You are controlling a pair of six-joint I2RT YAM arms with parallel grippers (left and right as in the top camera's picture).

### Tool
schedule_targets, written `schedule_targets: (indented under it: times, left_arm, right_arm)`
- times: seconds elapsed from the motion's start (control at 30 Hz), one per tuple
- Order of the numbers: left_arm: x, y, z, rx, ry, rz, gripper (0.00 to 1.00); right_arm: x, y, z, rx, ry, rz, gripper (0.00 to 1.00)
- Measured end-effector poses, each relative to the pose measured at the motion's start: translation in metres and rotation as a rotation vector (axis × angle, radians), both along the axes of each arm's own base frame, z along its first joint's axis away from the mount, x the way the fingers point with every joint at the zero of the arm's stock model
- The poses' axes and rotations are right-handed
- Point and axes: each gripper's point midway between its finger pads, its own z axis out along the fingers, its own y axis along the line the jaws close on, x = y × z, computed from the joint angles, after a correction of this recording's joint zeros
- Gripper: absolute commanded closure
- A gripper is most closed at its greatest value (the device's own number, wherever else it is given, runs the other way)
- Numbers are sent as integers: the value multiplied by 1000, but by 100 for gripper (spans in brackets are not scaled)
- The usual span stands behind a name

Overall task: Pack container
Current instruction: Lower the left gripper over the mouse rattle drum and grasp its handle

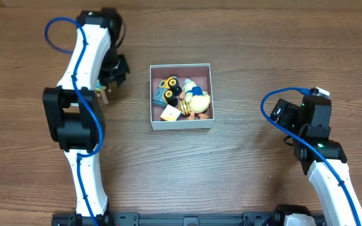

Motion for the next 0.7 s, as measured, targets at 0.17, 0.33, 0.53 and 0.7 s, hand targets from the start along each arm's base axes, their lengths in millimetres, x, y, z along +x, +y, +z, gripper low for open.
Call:
schedule_targets:
  times: [0.17,0.33,0.53,0.7]
  left_arm:
    - [-13,28,-32,1,48,74,69]
    - [-5,28,-40,-8,12,73,69]
    - [-8,25,-54,-23,14,73,68]
    - [-4,31,-56,-25,-6,88,68]
  right_arm:
    - [0,0,0,0,0,0,0]
    - [0,0,0,0,0,0,0]
    - [0,0,0,0,0,0,0]
    - [0,0,0,0,0,0,0]
